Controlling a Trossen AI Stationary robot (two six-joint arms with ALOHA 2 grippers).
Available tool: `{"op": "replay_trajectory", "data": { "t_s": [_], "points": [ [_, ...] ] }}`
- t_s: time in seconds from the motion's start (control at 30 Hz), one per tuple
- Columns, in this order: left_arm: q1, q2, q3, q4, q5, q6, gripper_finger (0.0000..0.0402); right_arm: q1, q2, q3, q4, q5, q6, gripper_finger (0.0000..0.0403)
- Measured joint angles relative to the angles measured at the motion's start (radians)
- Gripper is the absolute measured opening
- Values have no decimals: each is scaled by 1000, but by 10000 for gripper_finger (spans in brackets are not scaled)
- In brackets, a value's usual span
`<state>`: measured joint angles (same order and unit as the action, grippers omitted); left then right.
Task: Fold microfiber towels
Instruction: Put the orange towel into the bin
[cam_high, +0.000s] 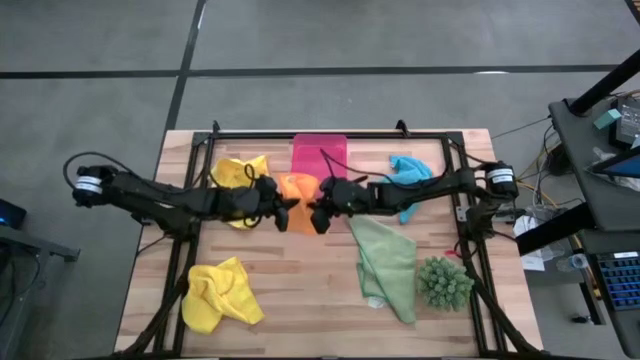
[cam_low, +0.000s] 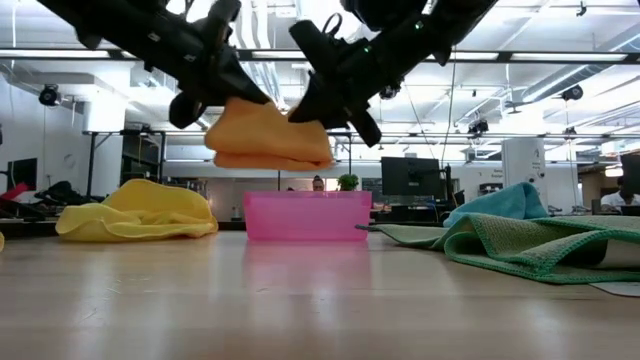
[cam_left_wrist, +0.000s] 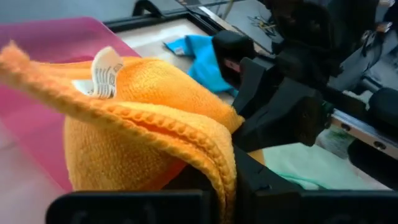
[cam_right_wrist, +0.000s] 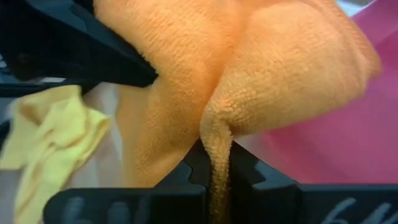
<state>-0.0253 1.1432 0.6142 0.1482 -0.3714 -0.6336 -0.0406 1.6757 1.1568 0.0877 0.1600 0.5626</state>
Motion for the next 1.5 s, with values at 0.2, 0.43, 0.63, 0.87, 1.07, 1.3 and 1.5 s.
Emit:
{"op": "replay_trajectory", "data": {
  "t_s": [0.2,0.43,0.63,0.87,1.07,1.3,1.5],
  "points": [
    [121,17,19,-1,55,69,2,-77,-19,0,-24,-3,-44,13],
    [253,133,102,12,147,170,2,-173,-20,0,-38,-43,-88,13],
    [344,259,187,11,183,250,2,-252,-20,0,-42,-67,-118,13],
    [419,365,236,-5,197,274,1,-320,-10,0,-59,-82,-161,13],
    [425,388,234,-29,199,274,1,-333,57,0,-49,-89,-162,13],
    [437,407,235,-30,199,284,1,-338,84,0,-39,-87,-161,13],
    [439,449,241,-20,197,284,1,-340,99,0,-46,-78,-162,13]
  ]
}}
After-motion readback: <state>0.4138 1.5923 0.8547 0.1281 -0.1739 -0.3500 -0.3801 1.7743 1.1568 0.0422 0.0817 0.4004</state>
